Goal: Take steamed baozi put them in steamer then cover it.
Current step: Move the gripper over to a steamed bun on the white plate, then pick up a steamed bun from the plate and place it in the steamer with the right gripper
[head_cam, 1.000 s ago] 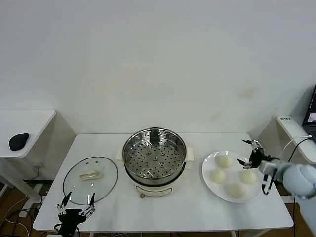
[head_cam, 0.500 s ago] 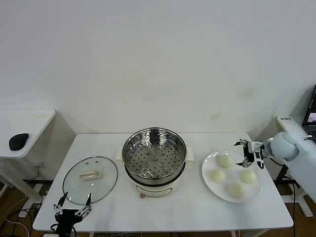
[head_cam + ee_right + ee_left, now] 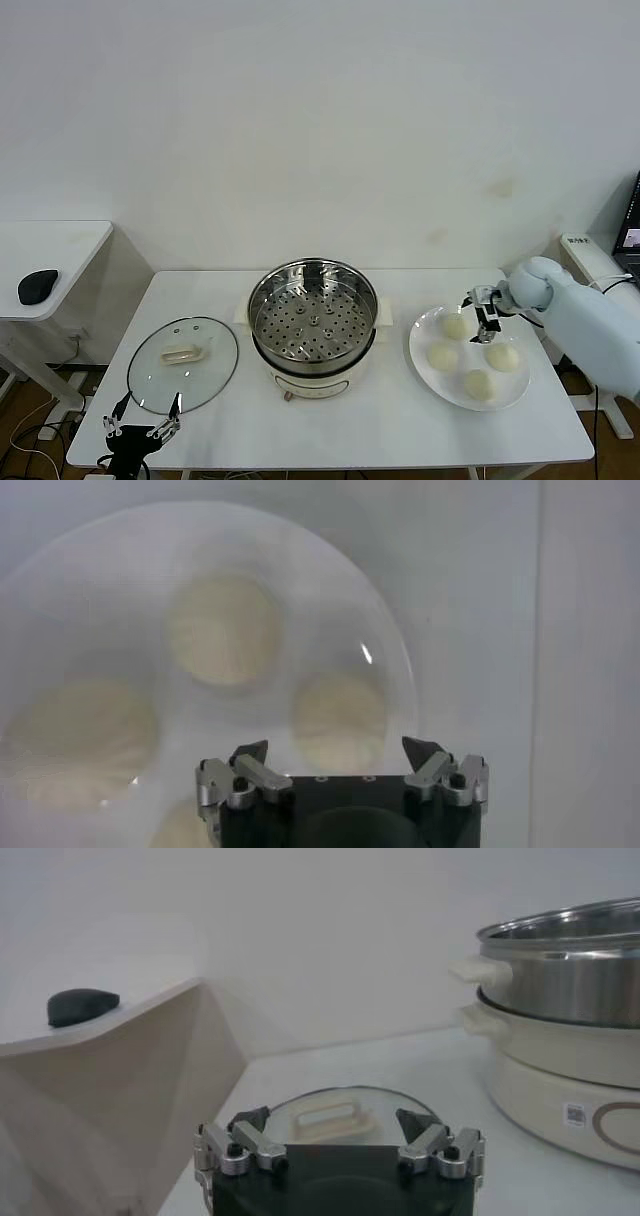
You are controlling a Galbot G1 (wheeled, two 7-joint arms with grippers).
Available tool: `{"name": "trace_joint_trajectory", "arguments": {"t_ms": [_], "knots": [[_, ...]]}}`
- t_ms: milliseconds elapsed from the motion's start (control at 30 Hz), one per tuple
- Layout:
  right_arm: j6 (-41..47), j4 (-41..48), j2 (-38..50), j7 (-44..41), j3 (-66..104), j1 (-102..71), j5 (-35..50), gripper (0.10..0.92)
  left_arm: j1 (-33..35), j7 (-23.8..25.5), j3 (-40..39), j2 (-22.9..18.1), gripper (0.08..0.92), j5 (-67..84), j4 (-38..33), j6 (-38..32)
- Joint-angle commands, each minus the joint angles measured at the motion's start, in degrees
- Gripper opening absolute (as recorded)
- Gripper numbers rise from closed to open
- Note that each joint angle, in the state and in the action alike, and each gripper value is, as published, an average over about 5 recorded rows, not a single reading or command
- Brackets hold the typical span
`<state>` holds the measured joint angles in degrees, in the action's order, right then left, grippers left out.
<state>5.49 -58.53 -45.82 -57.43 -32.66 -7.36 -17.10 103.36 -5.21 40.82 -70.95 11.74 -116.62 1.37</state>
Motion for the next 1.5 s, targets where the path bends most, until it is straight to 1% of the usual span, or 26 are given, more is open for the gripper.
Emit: {"name": "trace_joint_trajectory", "arguments": {"t_ms": [33,233,533,700,867,1033,1233,1333,1500], "knots": [[0.11,4.88,-3.82,-0.25,-2.61,2.22,-0.89,0.820,-0.11,-0.04,-0.36,-0.25,0.823,-0.18,0.56,-0.23],[0.07,7.03,-4.70,0.36,-1.92,2.27,-1.69,0.776,-0.49,-0.03,-0.85,-0.42,0.823,-0.31,1.07,-0.35],[0.50,7.19,-4.84,-0.01,-1.61,1.80,-1.77,0.694,-0.26,0.08,-0.72,-0.19,0.823,-0.26,1.17,-0.41],[0.44,6.97,-4.66,-0.34,-1.58,1.55,-1.88,0.634,-0.17,0.08,-0.69,-0.19,0.823,-0.25,1.12,-0.42],[0.18,6.70,-4.52,-0.53,-1.50,1.69,-1.80,0.553,-0.13,0.08,-0.52,-0.08,0.823,-0.24,1.07,-0.41],[-0.25,6.14,-3.78,-1.07,-2.37,3.25,-0.92,0.517,0.07,0.11,-0.17,0.21,0.823,-0.18,0.76,-0.35],[-0.16,2.18,-1.09,-1.62,-5.77,7.64,3.82,0.514,0.21,0.22,0.02,0.83,0.823,-0.08,0.60,-0.18],[0.38,-0.98,0.85,-1.52,-8.69,11.50,8.06,0.519,0.08,0.27,-0.09,1.22,0.823,0.03,0.61,-0.13],[1.77,-7.33,3.14,-1.56,-16.20,21.50,17.47,0.526,-0.58,0.23,-0.23,1.94,0.823,0.97,0.60,0.09]]}}
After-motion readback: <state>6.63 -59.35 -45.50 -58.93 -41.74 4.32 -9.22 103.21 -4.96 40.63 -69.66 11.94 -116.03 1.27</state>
